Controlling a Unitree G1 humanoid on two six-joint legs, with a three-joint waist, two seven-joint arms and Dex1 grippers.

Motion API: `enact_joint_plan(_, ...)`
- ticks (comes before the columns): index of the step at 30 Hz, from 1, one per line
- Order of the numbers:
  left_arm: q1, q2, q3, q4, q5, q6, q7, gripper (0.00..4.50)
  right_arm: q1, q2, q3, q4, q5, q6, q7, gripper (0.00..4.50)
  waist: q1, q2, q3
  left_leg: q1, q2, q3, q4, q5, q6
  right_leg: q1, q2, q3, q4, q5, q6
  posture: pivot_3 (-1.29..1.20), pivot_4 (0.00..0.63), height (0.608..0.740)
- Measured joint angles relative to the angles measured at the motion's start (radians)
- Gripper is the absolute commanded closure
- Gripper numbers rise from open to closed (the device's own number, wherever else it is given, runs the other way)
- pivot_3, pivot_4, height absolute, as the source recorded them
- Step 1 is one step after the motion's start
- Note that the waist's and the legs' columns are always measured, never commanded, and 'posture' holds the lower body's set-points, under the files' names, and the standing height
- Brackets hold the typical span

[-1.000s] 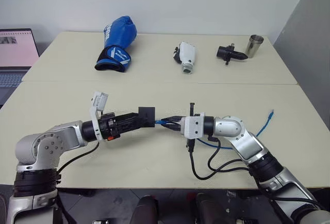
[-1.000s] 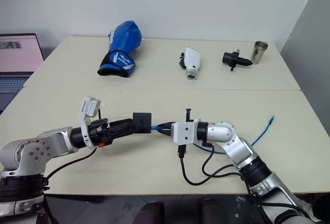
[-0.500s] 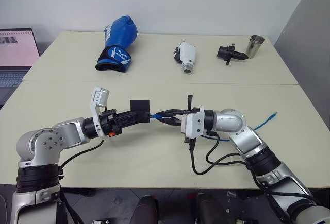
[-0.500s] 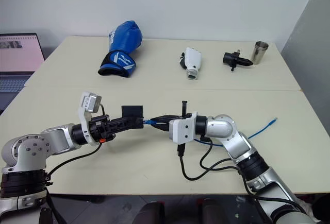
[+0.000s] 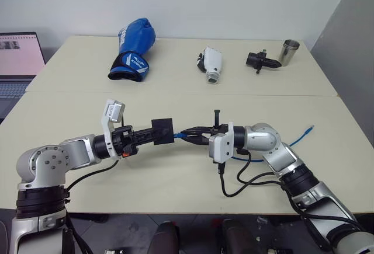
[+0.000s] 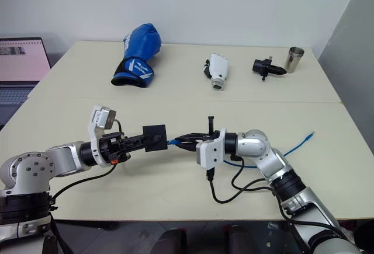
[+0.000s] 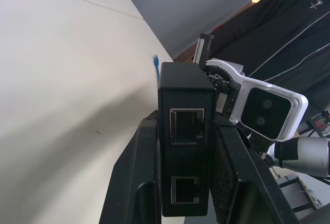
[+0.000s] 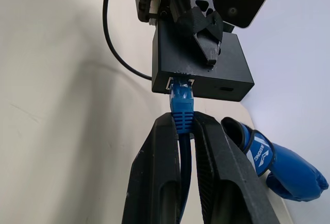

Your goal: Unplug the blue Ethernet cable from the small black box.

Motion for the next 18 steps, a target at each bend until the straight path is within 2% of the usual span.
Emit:
enact_joint_plan(2,-0.001,-0.003,-0.002,0.0,0.0,0.0,0.001,3.7,0.0,-0.003,0.0,-0.003,0.006,0.005,0.007,3.67,0.0,0.0,0.0,0.0,0.0,0.0,0.0,0.0,0.0,0.0,0.0,0.0,0.0,0.0,0.0,0.0,0.15,0.74)
enact_joint_plan(6,-0.018,-0.01,-0.012,0.004,0.002,-0.002,0.005,3.7,0.017,-0.023,0.0,-0.074,0.033,0.053,0.038,2.59,0.001,0.0,0.0,0.0,0.0,0.0,0.0,0.0,0.0,0.0,0.0,0.0,0.0,0.0,0.0,0.0,0.15,0.74)
enact_joint_plan(9,-0.033,-0.01,-0.024,0.009,0.019,-0.01,-0.003,3.7,0.049,-0.061,-0.001,-0.142,0.06,0.104,0.07,2.02,0.002,0.0,0.0,0.0,0.0,0.0,0.0,0.0,0.0,0.001,0.0,0.0,0.0,0.0,0.0,0.0,0.15,0.74)
enact_joint_plan(13,-0.045,0.007,-0.093,0.007,0.071,-0.052,-0.068,3.7,0.109,-0.116,-0.018,-0.273,0.165,0.251,0.119,1.92,0.002,0.0,0.0,0.0,-0.001,0.0,0.001,0.0,0.0,0.001,0.0,0.0,0.0,0.0,0.0,0.0,0.15,0.74)
enact_joint_plan(18,-0.046,0.053,-0.194,-0.026,0.159,-0.153,-0.191,3.7,0.131,-0.114,-0.115,-0.464,0.473,0.772,0.066,1.92,0.001,0.0,0.0,0.0,0.001,-0.001,0.0,0.0,0.0,0.001,0.0,0.0,0.0,0.0,0.0,0.0,0.15,0.74)
